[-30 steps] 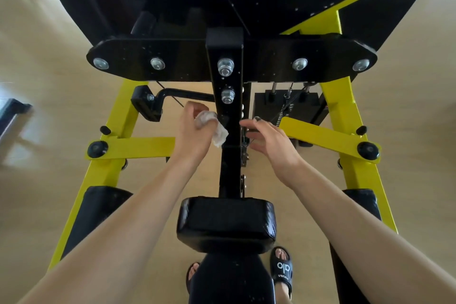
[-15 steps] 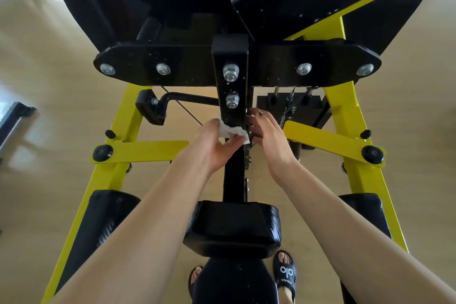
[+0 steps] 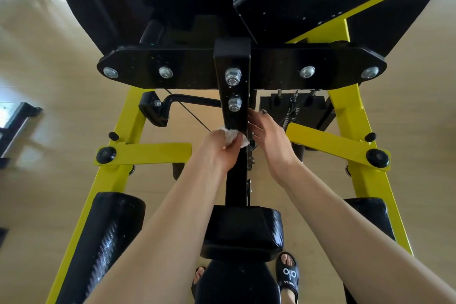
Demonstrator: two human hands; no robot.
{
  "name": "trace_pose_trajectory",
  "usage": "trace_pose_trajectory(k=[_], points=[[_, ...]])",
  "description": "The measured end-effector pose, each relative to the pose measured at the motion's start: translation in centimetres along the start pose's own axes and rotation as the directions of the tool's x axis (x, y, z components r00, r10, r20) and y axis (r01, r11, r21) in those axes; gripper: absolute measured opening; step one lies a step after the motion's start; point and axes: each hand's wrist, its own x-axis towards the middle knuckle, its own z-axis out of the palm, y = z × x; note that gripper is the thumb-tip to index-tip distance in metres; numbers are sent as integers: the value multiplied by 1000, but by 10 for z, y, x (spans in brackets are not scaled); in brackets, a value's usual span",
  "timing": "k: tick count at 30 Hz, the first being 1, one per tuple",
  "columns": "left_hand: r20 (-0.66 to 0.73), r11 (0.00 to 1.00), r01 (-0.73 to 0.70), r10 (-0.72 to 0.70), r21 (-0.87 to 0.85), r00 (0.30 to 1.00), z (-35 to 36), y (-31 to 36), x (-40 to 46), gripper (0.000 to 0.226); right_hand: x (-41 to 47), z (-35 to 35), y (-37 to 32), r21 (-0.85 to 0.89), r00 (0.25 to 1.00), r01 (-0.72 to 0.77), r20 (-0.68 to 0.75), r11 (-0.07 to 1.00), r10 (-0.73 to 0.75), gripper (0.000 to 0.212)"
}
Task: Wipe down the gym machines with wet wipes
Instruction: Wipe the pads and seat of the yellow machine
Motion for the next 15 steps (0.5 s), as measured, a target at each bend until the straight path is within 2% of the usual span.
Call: trace_pose_trajectory(k=[1,2,3,4,5,6,8,11,13,15], points=[[-66,976,-83,98,201,993,-3,-6,8,27,-2,0,-2,-6,1000,-8,9,1000,8,37],[-147,978,-57,87,200,985,-3,-9,15,28,-2,-1,-3,-6,1000,-18,24,1000,18,36],[-107,995,-9,19,95,994,-1,-8,18,23,-3,-1,-5,0,999,-28,30,1000,28,35],[-93,996,-5,13,86,996,3,-6,16,15,-3,-2,-5,3,999,-34,31,999,34,34],[-97,994,25,-15,110,995,5,-4,14,17,-3,-3,-6,4,999,-38,28,999,38,34],[-88,994,75,-68,80,994,6,-1,9,25,-3,-3,-7,-2,999,-40,24,999,40,34],[-69,997,83,-83,4,994,12,7,-4,30,-4,-2,-8,-19,999,-34,30,999,35,35],[-13,986,130,-132,-102,991,16,25,-25,16,-6,-1,-7,-11,999,-18,35,1000,19,38],[26,981,167,-165,-103,986,19,32,-26,14,-6,0,-9,-1,1000,-16,16,1000,16,41],[51,988,149,-147,-34,988,18,27,-25,26,-5,0,-8,-5,1000,-21,5,1000,21,42]])
